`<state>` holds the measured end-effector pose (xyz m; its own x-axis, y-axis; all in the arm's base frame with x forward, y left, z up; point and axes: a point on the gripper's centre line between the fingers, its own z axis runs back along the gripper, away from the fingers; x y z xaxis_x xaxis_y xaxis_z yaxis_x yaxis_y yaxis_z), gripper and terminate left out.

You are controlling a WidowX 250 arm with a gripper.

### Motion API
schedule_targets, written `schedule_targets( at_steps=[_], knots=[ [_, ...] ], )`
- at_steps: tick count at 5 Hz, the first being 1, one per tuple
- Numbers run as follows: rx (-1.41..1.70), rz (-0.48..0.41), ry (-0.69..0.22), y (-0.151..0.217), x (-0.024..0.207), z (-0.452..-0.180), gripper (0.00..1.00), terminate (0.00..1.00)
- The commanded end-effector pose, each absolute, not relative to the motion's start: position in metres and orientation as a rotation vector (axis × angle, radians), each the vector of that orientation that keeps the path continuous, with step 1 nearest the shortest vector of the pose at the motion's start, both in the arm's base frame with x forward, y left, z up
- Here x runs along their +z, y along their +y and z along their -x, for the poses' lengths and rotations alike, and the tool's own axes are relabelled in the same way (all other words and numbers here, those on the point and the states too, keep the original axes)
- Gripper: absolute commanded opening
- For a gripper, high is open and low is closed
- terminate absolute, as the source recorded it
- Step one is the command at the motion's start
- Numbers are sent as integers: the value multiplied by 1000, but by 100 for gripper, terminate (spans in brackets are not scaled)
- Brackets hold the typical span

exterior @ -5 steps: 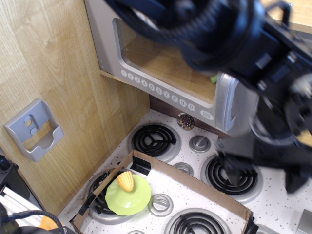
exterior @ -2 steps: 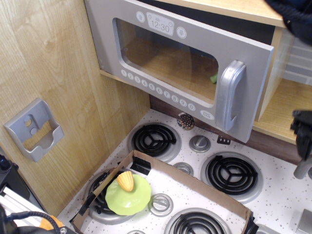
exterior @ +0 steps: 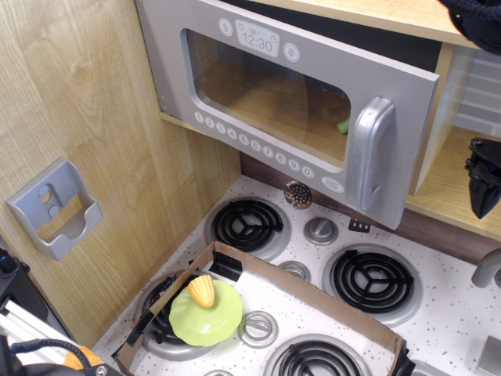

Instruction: Open microwave

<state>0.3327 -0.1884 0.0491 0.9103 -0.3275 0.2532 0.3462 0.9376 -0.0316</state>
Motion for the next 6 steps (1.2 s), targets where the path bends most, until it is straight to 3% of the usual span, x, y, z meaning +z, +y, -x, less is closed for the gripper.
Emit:
schedule_targets(
  at_steps=[1, 2, 4, 6],
  knots=[
    [-481, 16, -330, -155, 72, -331, 100, 0],
    [-513, 16, -299, -143, 71, -332, 100, 0],
    [-323, 5, -261, -137, 57, -292, 100, 0],
    [-97, 69, -198, -112, 39, -246, 100, 0]
  ],
)
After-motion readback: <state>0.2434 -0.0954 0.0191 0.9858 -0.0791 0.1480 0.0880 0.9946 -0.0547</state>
